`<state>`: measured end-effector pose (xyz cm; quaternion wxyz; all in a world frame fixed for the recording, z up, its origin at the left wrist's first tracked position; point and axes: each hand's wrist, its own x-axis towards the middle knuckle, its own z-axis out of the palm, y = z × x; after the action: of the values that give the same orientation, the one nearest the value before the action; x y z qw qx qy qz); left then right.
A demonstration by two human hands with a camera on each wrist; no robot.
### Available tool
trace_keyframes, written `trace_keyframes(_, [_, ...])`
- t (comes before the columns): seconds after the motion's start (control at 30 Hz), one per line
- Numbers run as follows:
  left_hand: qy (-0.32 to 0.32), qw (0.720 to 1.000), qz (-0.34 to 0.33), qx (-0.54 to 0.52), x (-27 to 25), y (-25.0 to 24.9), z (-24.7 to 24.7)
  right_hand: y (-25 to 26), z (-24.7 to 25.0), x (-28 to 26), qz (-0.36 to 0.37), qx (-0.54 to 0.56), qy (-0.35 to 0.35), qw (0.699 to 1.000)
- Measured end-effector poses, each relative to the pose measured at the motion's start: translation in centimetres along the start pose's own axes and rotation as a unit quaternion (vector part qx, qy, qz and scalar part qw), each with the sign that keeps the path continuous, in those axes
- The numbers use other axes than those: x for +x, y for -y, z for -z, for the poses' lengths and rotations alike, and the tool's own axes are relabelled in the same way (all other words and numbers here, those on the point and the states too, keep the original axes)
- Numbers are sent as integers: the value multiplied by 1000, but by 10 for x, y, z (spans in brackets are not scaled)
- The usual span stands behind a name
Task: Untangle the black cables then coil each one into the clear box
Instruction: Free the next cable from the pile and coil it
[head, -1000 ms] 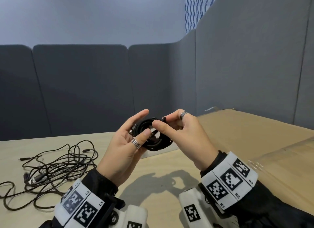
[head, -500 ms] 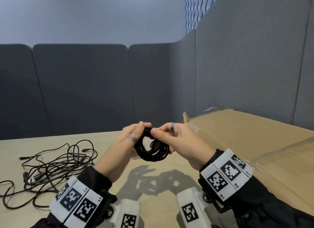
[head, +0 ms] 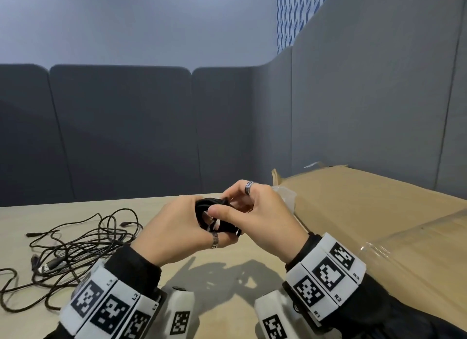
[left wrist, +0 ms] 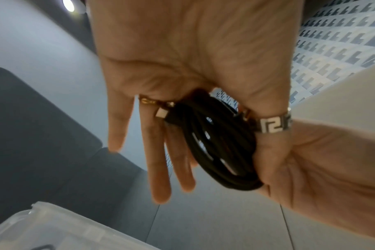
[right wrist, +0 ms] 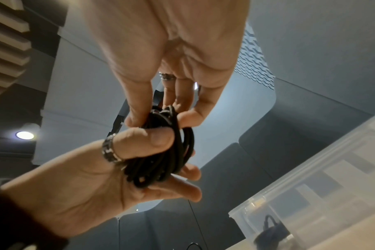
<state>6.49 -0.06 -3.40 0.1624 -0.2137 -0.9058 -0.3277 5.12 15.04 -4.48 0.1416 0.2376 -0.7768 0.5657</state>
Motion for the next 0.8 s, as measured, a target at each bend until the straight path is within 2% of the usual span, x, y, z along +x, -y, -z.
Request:
trace_keyframes(0.13, [21, 993, 0, -117, 0, 0, -3, 0, -1, 0, 8, 19, -2, 1000])
trace_keyframes(0.27, [60, 952, 29, -300, 1, 6, -11, 0, 2, 0, 12, 21, 9, 1000])
trace_keyframes(0.43, [96, 933, 52, -343, 1, 13, -14, 1, 4, -1, 10, 32, 44, 998])
trace_keyframes(0.47, [114, 920, 65, -369, 2, 16, -11, 2, 4, 0, 10, 32, 50, 998])
trace_keyframes(0.57, [190, 857, 95, -471, 2, 23, -3, 5, 5, -2, 8, 42, 68, 997])
trace_keyframes(0.7, [249, 806, 82, -530, 3, 32, -5, 4, 11, -2, 14, 43, 95, 994])
trace_keyframes(0.8, [291, 733, 90, -608, 2, 29, -11, 3, 10, -3, 33, 48, 153, 987])
